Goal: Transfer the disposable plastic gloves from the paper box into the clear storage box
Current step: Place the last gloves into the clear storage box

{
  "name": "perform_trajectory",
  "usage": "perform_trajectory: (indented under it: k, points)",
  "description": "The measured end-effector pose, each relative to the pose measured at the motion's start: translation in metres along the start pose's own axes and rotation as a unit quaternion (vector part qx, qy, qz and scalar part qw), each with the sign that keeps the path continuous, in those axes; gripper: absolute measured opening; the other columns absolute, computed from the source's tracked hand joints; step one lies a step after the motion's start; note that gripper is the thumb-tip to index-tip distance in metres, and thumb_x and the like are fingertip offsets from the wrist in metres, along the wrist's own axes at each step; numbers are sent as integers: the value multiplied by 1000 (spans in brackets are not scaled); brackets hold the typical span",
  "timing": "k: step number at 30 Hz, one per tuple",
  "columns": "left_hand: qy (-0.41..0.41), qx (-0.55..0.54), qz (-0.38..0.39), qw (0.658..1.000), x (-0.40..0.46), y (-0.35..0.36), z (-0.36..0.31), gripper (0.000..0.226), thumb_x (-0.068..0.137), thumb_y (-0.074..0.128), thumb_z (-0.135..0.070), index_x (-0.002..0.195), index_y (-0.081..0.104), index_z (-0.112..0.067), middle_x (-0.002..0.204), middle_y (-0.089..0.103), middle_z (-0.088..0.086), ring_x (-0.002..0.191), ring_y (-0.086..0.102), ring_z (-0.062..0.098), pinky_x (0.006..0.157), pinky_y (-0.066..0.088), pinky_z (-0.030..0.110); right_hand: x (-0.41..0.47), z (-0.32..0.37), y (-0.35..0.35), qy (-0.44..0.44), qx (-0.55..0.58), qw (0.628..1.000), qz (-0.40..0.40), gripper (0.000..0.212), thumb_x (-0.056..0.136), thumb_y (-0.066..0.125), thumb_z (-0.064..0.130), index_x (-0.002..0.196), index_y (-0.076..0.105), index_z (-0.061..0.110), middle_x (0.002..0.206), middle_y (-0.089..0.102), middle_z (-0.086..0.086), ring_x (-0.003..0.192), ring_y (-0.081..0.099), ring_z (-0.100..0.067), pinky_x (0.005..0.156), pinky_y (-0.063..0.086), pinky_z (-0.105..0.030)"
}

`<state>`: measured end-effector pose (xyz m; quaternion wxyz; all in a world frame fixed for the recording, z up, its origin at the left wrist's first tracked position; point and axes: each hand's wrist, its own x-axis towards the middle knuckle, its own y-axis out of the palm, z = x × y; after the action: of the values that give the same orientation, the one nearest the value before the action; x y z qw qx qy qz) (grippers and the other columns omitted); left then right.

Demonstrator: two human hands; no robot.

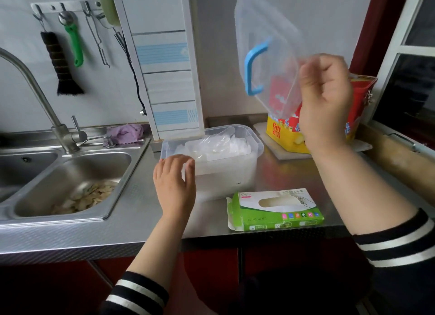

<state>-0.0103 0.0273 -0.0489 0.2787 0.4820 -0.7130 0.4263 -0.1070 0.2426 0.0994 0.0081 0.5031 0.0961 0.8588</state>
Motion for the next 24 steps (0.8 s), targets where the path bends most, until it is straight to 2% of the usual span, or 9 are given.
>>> perform_trajectory:
  k: [2,4,8,10,12,16,19,22,24]
  points:
    - [-117,-94,17,988,16,-11,-19,37,97,39,-45,107,62,-19,100,62,-13,97,58,11,86,40,29,2,9,8,24,119,991,-57,5,99,50,11,97,53,14,97,66,-10,97,66,-18,91,51,-35]
    - [-201,-157,44,966,31,-18,-31,46,99,37,-52,128,53,-21,122,61,-9,114,53,9,92,38,27,4,14,16,124,267,950,-107,6,100,47,9,96,52,9,91,71,-2,92,68,-15,86,53,-33]
    - [-261,-285,137,912,48,-29,-48,89,85,35,-77,150,29,-17,148,44,3,134,43,13,111,31,30,-7,11,32,324,393,848,-150,10,100,49,16,94,57,12,103,71,-6,103,68,-22,90,55,-34]
    - [-269,-324,124,899,50,-30,-55,83,86,48,-66,150,29,-15,145,47,4,130,48,13,111,37,31,-19,7,39,387,396,821,-141,9,100,49,13,96,55,17,102,72,-7,93,71,-21,84,57,-33]
    - [-286,-321,80,899,52,-31,-55,66,92,58,-43,147,35,-14,139,54,3,125,53,13,109,41,33,-31,1,40,419,322,839,-129,18,101,48,14,116,49,22,98,72,-5,83,72,-18,80,58,-32]
    - [-326,-302,78,892,54,-35,-40,45,84,56,-34,123,62,-13,113,68,-3,101,63,9,94,47,30,-53,-31,28,392,-4,919,-48,37,98,50,26,135,50,20,102,71,2,93,67,-15,89,55,-36]
    - [-351,-289,80,887,51,-33,-32,24,85,55,-28,98,66,-11,88,66,-3,80,57,11,79,45,29,-73,-44,21,405,-107,908,3,38,98,49,29,133,51,14,106,61,7,99,58,-12,87,46,-29]
    - [-381,-300,66,872,48,-30,-29,21,91,50,-18,102,68,-16,85,68,-6,73,61,5,62,47,16,-92,-50,21,404,-158,899,56,39,97,50,34,128,53,9,111,55,4,105,53,-14,88,42,-31]
    - [-392,-309,57,865,48,-28,-29,23,92,47,-13,101,67,-18,81,68,-7,67,61,3,55,46,14,-97,-50,23,415,-163,892,72,27,98,51,31,114,55,10,96,53,7,94,50,-12,81,39,-28]
